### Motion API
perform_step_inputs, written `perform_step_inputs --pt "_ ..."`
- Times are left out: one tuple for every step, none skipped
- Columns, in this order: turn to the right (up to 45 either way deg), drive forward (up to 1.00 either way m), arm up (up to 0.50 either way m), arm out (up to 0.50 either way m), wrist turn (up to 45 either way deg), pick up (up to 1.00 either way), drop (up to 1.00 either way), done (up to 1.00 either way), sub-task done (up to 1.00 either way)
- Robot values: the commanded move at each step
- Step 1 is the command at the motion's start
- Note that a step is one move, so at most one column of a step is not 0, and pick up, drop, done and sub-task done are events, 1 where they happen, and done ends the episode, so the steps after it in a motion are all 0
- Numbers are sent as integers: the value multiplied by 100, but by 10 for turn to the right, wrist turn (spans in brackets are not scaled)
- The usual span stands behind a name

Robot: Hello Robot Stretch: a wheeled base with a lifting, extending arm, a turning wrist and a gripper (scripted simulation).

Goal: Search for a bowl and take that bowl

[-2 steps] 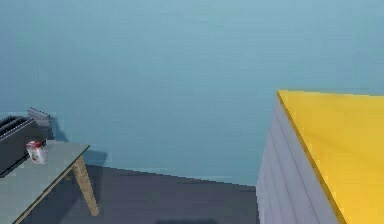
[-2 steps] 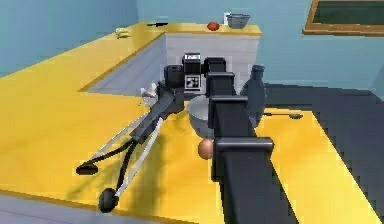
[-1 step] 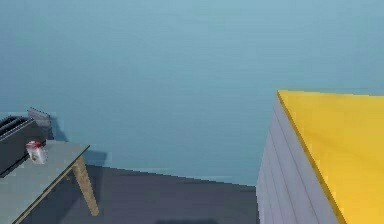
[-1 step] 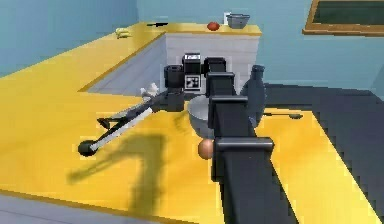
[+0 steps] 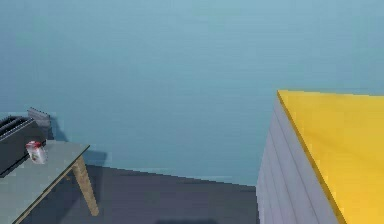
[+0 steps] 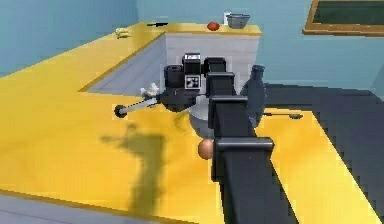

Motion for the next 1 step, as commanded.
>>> perform_step_inputs --pt "0 0 0 0 450 0 0 0 0"
